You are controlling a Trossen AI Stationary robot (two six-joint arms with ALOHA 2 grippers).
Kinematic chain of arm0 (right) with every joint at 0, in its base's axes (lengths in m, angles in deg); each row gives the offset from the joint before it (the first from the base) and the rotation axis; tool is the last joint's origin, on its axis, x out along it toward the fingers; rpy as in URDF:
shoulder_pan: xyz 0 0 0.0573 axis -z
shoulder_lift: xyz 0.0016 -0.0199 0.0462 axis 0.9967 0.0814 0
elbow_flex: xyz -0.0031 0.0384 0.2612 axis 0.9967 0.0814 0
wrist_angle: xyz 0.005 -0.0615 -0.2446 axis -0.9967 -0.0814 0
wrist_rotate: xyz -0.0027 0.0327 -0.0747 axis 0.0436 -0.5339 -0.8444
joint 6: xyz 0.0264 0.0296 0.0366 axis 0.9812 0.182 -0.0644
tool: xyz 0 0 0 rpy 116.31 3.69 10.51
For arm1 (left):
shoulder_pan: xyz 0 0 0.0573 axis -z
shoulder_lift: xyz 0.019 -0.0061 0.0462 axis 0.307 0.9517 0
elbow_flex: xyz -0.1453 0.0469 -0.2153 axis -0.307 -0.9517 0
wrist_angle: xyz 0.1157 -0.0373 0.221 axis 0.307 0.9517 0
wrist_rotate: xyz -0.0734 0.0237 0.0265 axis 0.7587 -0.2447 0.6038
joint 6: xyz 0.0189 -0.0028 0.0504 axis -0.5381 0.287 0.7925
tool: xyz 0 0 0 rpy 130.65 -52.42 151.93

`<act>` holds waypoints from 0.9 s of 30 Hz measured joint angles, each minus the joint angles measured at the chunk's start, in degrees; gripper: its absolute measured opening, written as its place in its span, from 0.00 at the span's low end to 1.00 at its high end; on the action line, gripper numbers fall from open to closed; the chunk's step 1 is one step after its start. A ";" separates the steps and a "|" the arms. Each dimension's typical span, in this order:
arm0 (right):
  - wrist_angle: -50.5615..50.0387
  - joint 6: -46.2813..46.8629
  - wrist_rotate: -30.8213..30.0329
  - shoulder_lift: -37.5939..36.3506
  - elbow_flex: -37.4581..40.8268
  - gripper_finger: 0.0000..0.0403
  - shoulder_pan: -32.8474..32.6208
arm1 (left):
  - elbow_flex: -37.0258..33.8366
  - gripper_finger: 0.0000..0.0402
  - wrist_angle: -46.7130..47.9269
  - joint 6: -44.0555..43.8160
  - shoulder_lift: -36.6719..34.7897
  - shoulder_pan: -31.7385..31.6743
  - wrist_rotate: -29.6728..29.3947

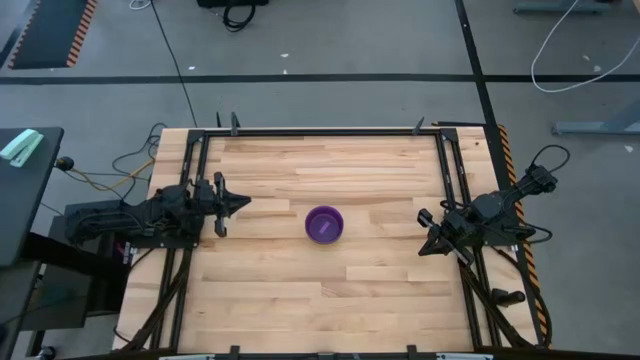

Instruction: Nest bowls inside each other

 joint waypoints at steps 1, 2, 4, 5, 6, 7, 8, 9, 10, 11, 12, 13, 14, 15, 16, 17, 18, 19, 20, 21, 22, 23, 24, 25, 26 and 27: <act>-0.02 0.00 0.00 0.00 0.00 0.03 0.00 | 0.00 0.08 0.00 -0.01 -0.01 0.00 0.00; 0.00 0.00 0.00 0.00 -0.02 0.03 0.00 | 0.00 0.08 0.00 0.00 0.00 0.00 0.00; 0.00 -0.01 0.00 0.00 -0.02 0.03 0.00 | 0.00 0.09 0.00 -0.01 -0.01 0.00 0.00; -0.02 0.00 0.00 0.00 -0.02 0.03 0.00 | 0.00 0.09 0.00 0.00 0.00 0.00 0.00; -0.02 0.00 0.00 0.00 0.00 0.03 0.00 | 0.00 0.09 0.00 0.00 0.00 0.00 0.00; 0.00 0.00 0.00 0.00 -0.02 0.03 0.00 | 0.00 0.09 0.00 0.00 0.00 0.00 0.00; -0.02 -0.01 0.00 0.00 -0.02 0.03 0.01 | 0.00 0.09 0.00 0.00 -0.02 0.00 0.00; 0.00 -0.02 0.00 0.00 -0.02 0.03 0.00 | 0.00 0.08 0.00 -0.02 -0.02 0.00 0.00; -0.02 0.00 0.00 0.00 -0.02 0.03 0.01 | 0.00 0.08 0.00 -0.01 0.00 0.00 0.00; 0.00 0.00 0.00 0.00 -0.02 0.03 0.00 | 0.00 0.07 0.00 -0.02 -0.02 -0.01 0.01; -0.01 0.00 0.00 0.01 -0.02 0.03 0.00 | 0.00 0.07 0.00 -0.02 -0.02 0.00 0.00; 0.00 0.00 0.00 0.00 -0.02 0.03 0.00 | 0.00 0.06 0.00 -0.02 -0.02 0.00 0.00; -0.02 0.00 0.00 0.00 -0.02 0.03 0.00 | 0.00 0.06 0.00 -0.02 0.00 0.00 0.00; -0.02 0.00 0.00 0.00 -0.02 0.03 0.00 | 0.00 0.06 0.00 0.00 -0.02 0.00 0.00; 0.00 0.00 0.00 0.00 -0.02 0.03 0.00 | 0.00 0.06 0.00 0.00 0.00 0.00 0.00; -0.02 0.00 0.00 0.00 -0.02 0.03 0.01 | 0.00 0.06 0.00 -0.02 -0.01 0.00 0.00; 0.00 0.00 0.00 0.00 -0.02 0.03 0.01 | 0.00 0.06 0.00 -0.01 -0.02 0.00 0.01; -0.02 0.00 0.00 0.00 -0.02 0.03 0.00 | 0.00 0.07 0.00 -0.02 -0.01 0.00 0.00; -0.01 0.00 0.00 0.00 -0.02 0.03 0.00 | 0.00 0.07 0.00 0.00 0.00 0.00 0.00; -0.01 0.00 0.00 0.00 -0.02 0.03 0.00 | 0.00 0.08 0.00 0.00 -0.02 -0.02 0.00; 0.00 0.00 0.00 0.00 -0.02 0.03 0.00 | 0.00 0.08 0.00 -0.02 -0.02 -0.02 0.00; -0.02 0.00 0.00 0.02 -0.02 0.03 0.00 | 0.00 0.08 0.00 -0.02 0.00 0.00 0.00; 0.00 0.00 0.00 0.00 -0.02 0.03 0.00 | 0.00 0.09 0.00 -0.01 -0.01 0.00 0.00; -0.02 0.00 0.00 0.00 -0.02 0.03 0.01 | 0.00 0.09 0.00 -0.02 -0.02 0.00 0.00; 0.00 0.00 0.00 0.01 -0.02 0.03 0.02 | 0.00 0.09 0.00 -0.02 -0.01 -0.01 0.01; -0.01 0.00 0.00 0.00 -0.02 0.03 0.00 | 0.00 0.09 0.00 -0.02 -0.01 -0.02 0.00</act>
